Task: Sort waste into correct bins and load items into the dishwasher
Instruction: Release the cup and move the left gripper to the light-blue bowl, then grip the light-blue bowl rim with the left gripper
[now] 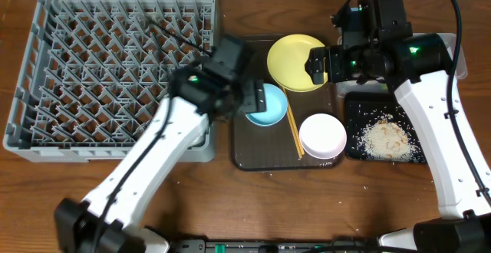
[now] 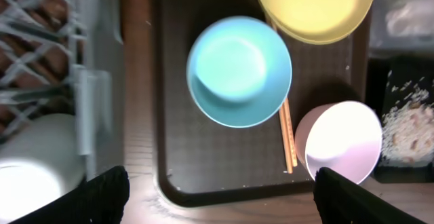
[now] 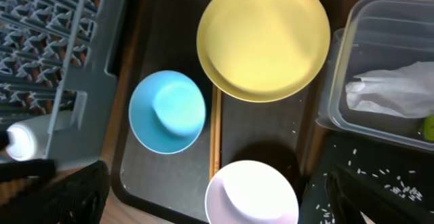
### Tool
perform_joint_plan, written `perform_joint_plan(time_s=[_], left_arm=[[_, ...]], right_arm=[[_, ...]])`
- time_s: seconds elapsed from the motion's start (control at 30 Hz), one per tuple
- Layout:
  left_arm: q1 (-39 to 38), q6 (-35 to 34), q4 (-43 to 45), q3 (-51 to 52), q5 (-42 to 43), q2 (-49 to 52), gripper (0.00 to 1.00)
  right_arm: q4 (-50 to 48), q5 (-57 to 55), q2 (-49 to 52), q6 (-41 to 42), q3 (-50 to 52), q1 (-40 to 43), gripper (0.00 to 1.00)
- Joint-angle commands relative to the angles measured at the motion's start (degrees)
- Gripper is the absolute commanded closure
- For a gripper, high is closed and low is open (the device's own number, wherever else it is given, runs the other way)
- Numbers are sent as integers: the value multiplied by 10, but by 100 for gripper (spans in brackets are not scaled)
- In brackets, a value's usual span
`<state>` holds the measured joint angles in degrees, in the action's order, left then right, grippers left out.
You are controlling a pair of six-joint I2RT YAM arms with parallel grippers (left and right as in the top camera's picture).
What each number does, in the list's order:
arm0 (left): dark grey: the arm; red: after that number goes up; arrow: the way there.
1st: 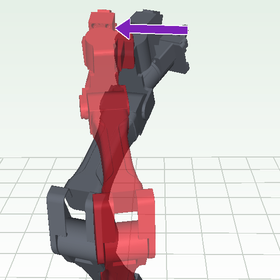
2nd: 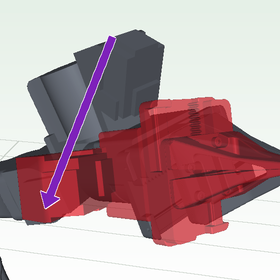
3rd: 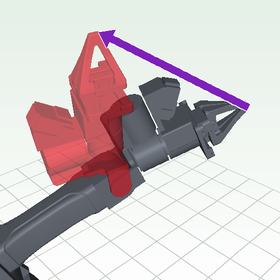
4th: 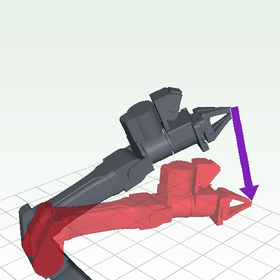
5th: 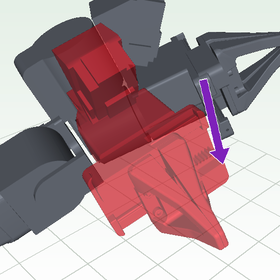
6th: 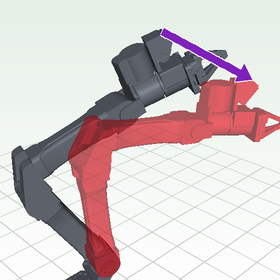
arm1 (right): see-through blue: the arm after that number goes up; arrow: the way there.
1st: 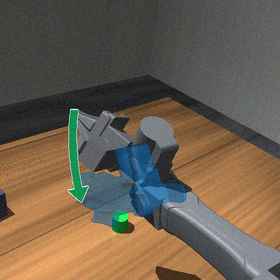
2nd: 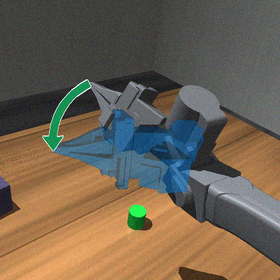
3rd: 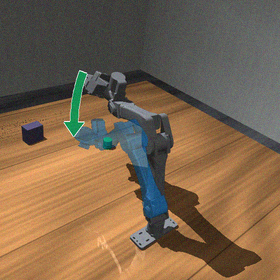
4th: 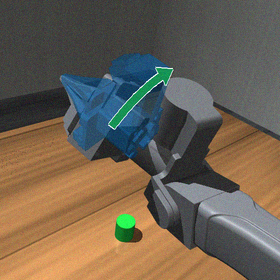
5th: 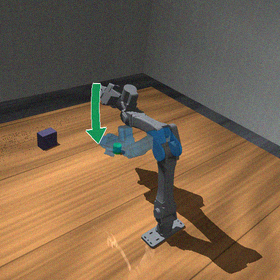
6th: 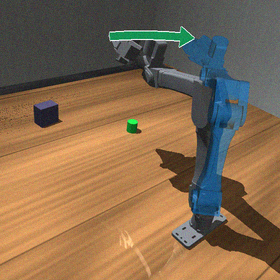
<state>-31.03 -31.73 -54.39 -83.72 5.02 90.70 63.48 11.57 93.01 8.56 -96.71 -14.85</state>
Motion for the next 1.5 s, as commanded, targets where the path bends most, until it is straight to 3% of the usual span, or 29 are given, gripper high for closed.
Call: perform_joint_plan(time_s=[0.0, 0.43, 0.8, 1.07, 1.33, 1.47], left_arm=[[-6, -24, 10, -5, 1, 27, 14], [-12, -22, 87, -5, 1, 133, 18], [-11, 44, 99, -5, -45, 171, 19], [-11, 62, 137, -5, -46, 208, 28], [-10, 62, 144, -5, -46, 241, 29], [-10, 62, 144, -5, -46, 250, 38]], right_arm=[[4, -19, 2, 6, -11, 3, 1], [7, -19, 2, 6, -10, 3, 1], [6, -19, 2, 6, -10, 3, 1], [7, -19, 2, 6, -10, 2, 1], [7, -19, 2, 6, -10, 2, 1], [9, -20, 2, 6, -10, 2, 1]])
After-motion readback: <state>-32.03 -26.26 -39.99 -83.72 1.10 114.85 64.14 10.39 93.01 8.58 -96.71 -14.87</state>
